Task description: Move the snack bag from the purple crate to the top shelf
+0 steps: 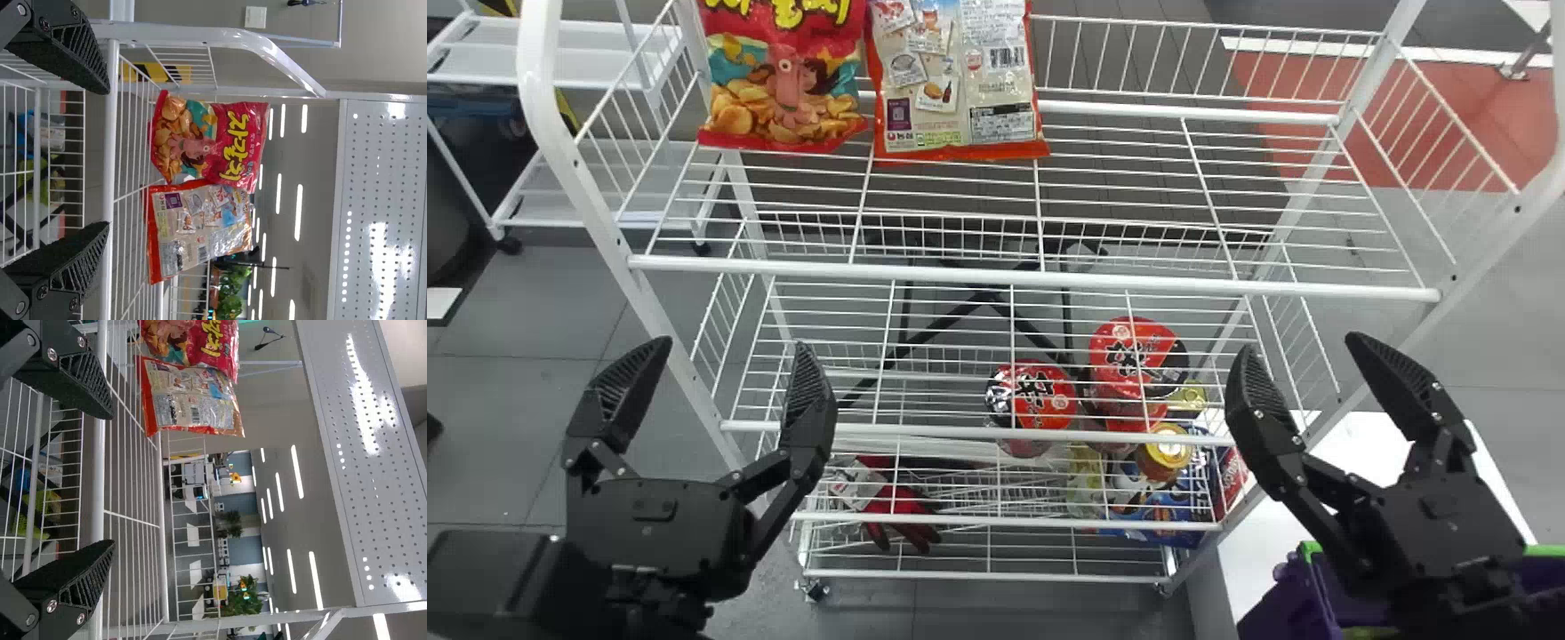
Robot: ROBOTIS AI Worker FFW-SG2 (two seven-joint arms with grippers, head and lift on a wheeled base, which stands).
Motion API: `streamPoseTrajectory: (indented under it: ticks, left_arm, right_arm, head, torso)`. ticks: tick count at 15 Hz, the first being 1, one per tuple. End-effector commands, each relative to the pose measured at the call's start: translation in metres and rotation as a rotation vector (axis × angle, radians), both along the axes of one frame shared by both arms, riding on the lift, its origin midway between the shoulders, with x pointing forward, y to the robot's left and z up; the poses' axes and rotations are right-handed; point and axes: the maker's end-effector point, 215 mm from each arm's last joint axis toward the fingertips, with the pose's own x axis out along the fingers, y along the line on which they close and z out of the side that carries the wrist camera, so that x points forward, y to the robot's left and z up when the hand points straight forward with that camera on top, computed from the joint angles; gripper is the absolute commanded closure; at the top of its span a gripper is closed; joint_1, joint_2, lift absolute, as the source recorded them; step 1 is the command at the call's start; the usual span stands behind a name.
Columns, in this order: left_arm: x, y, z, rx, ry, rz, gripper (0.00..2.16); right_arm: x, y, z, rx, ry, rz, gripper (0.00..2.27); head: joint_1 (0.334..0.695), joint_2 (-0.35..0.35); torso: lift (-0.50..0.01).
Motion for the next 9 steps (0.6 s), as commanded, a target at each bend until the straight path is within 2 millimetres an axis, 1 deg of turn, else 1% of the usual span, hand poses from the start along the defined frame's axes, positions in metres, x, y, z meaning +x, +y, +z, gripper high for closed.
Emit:
streamPoseTrajectory:
  ticks: [1,3,9]
  left_arm:
    - [0.0000,0.0004,-0.0015,0.000,0.004,0.000,0.11]
    - [0.0002,0.0004,0.0010,-0.001,-0.001,0.000,0.11]
    - [-0.0020,-0.0015,-0.0010,-0.002,0.005,0.002,0.11]
  right_arm:
    - [-0.0001,0.0010,-0.0012,-0.004,0.002,0.001,0.16]
    - [0.0000,0.0011,-0.0004,-0.005,0.000,0.003,0.16]
    - [-0.0005,0.0012,-0.0036,-0.009,0.006,0.009,0.16]
  head:
    - [0.695,-0.065]
    - [0.695,-0.062]
    - [0.695,-0.062]
  torso:
    - [-0.184]
    - [-0.192]
    - [-0.216]
